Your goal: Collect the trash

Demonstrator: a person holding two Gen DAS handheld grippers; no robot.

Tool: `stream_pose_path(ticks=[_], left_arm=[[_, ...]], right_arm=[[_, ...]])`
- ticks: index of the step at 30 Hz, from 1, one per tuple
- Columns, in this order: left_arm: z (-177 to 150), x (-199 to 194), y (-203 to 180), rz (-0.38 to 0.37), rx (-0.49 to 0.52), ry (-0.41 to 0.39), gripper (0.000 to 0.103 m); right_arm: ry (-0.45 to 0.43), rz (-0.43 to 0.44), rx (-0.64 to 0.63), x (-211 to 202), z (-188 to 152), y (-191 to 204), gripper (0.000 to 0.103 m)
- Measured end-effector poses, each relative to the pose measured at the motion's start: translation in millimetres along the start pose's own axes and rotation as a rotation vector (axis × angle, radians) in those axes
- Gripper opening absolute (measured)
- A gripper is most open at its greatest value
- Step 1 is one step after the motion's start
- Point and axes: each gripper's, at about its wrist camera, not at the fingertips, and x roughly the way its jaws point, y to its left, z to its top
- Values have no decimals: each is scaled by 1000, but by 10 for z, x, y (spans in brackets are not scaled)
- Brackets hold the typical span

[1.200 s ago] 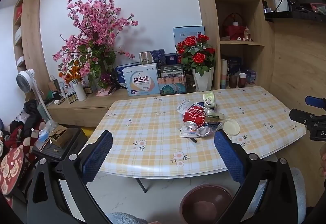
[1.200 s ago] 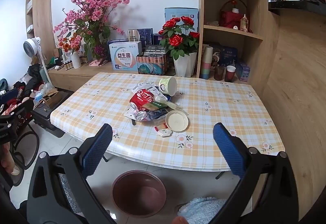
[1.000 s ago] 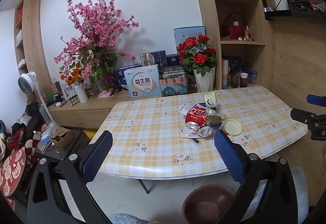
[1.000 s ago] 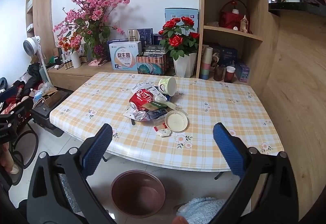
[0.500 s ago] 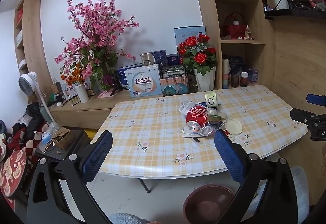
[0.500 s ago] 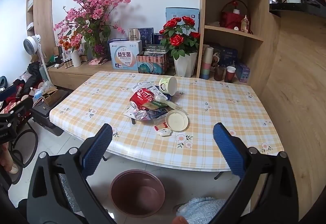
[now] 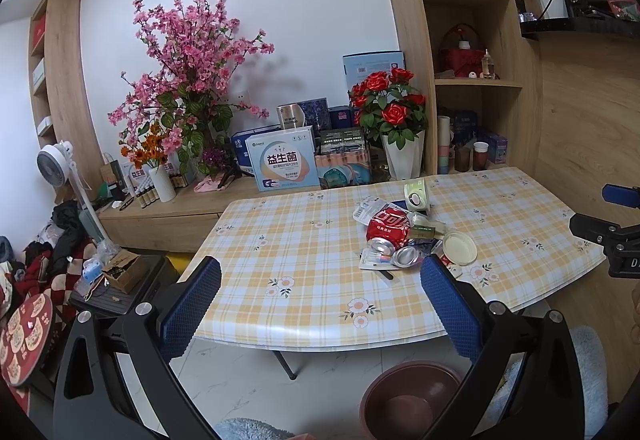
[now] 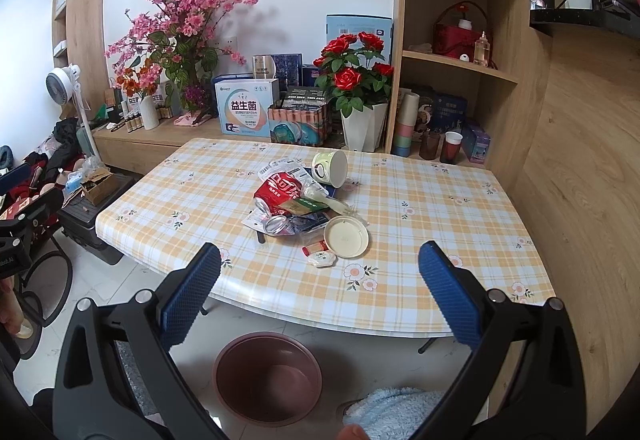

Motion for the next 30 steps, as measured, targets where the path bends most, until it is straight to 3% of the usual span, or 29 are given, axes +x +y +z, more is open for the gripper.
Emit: stream_pose_path(ticks=[30], left_arm=[[13, -44, 72, 1, -3, 0, 98]], right_arm=[[2, -3, -5, -7, -15, 12, 97]])
